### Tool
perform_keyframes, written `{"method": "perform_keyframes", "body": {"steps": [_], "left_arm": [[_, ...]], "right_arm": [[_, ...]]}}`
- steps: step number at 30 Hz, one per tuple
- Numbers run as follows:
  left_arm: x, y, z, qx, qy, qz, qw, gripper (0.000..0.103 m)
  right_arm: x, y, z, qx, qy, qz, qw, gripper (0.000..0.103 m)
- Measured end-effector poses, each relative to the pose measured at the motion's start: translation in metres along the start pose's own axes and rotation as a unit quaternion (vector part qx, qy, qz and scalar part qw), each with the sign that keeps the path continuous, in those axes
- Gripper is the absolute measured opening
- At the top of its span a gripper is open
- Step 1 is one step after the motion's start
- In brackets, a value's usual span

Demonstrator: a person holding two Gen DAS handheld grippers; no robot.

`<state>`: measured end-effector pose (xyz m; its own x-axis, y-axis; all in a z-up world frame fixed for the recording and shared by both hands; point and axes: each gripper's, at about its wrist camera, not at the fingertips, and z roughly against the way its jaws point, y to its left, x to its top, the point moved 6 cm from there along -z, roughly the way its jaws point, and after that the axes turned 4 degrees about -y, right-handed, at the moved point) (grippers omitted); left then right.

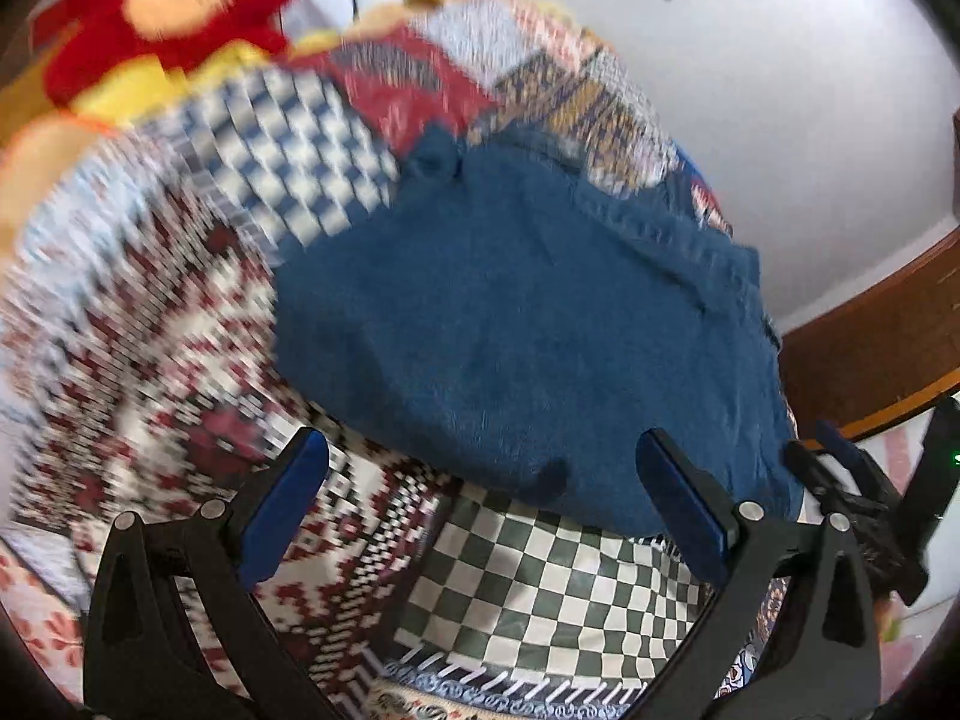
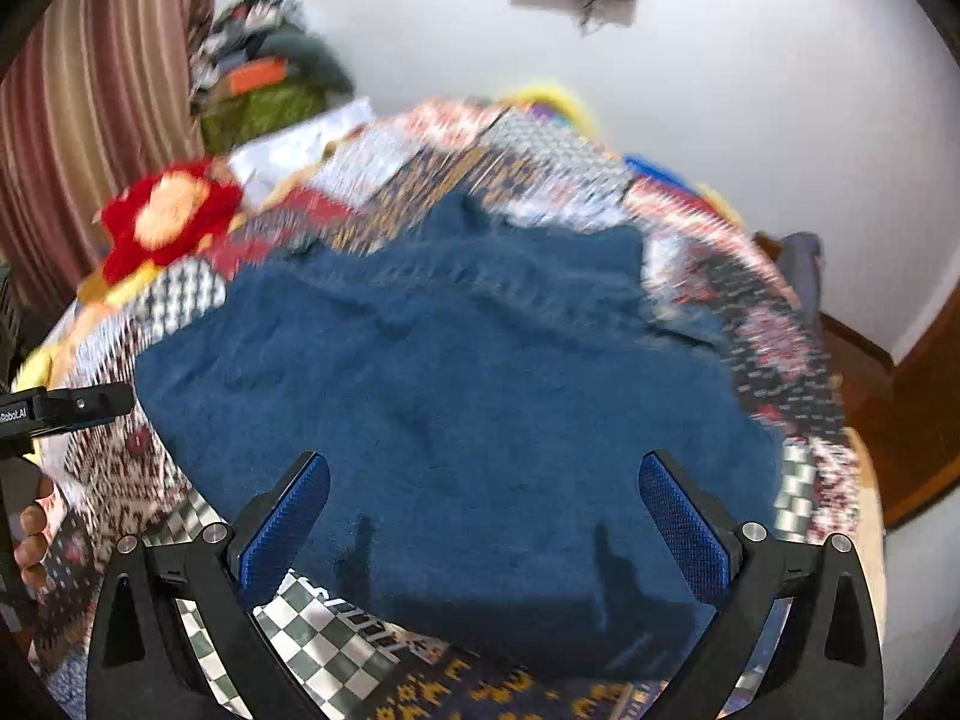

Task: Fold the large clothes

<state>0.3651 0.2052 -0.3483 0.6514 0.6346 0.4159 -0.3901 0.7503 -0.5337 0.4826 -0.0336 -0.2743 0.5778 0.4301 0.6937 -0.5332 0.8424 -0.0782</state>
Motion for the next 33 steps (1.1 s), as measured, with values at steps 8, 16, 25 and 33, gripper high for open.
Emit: {"method": "perform_keyframes", "body": {"steps": [8, 16, 25, 33], "left_arm": [[-0.008, -0.01, -0.05, -0.096, 0.059, 0.049, 0.9924, 0.103], [0.016, -0.011, -0.067, -0.106, 0.015, 0.072, 0.9917, 0.089], [0.048, -0.012, -0.051, -0.011, -0.063, 0.049, 0.9967, 0.035], [0.068, -0.069, 0.023, 0.011, -0.175, -0.058, 0.9828, 0.031]], "right_arm": [[-0.031, 0.009, -0.063, 0.032, 0.083, -0.012, 0.996, 0.103], [-0.033, 0.005, -0.064, 0.048, 0.088, -0.023, 0.995, 0.103], [-0.032, 0.002, -0.053, 0.046, 0.105, -0.034, 0.993, 0.103], [-0.013, 0.006, -0.017, 0.019, 0.074, -0.002, 0.997, 0.103]]}}
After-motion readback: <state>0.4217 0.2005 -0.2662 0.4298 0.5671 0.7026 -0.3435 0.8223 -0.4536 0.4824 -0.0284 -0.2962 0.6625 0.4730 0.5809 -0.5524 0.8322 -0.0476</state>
